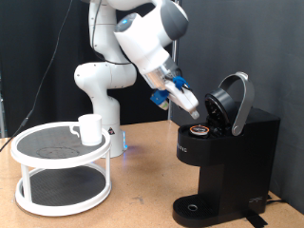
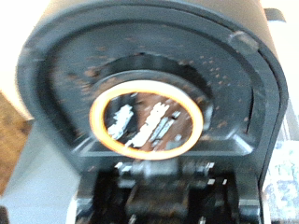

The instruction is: Make a cup of coffee with the keurig machine

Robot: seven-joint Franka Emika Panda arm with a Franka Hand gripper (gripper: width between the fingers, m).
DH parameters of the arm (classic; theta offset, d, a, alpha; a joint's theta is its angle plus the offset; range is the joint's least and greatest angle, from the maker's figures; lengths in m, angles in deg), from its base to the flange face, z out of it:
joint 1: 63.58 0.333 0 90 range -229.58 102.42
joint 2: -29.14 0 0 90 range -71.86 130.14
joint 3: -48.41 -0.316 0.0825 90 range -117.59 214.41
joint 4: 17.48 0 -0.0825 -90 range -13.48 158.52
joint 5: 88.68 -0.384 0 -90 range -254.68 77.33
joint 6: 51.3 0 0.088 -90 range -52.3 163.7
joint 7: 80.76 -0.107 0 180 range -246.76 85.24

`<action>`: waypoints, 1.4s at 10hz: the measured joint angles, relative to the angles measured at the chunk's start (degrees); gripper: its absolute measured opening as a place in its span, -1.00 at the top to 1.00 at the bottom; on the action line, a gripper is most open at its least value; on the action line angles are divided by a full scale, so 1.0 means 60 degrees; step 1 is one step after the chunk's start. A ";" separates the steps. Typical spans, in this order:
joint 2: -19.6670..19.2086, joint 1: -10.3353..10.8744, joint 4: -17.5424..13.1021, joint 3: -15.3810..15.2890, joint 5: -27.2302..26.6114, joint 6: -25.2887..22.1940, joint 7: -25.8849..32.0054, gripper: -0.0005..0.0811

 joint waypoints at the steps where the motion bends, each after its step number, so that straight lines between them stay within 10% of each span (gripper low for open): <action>1: 0.0207 -0.0024 0.0038 0.0108 -0.0094 -0.0142 0.0070 -0.81; 14: 0.0897 -0.0227 -0.1091 0.0643 -0.0363 -0.1579 -0.0751 -0.81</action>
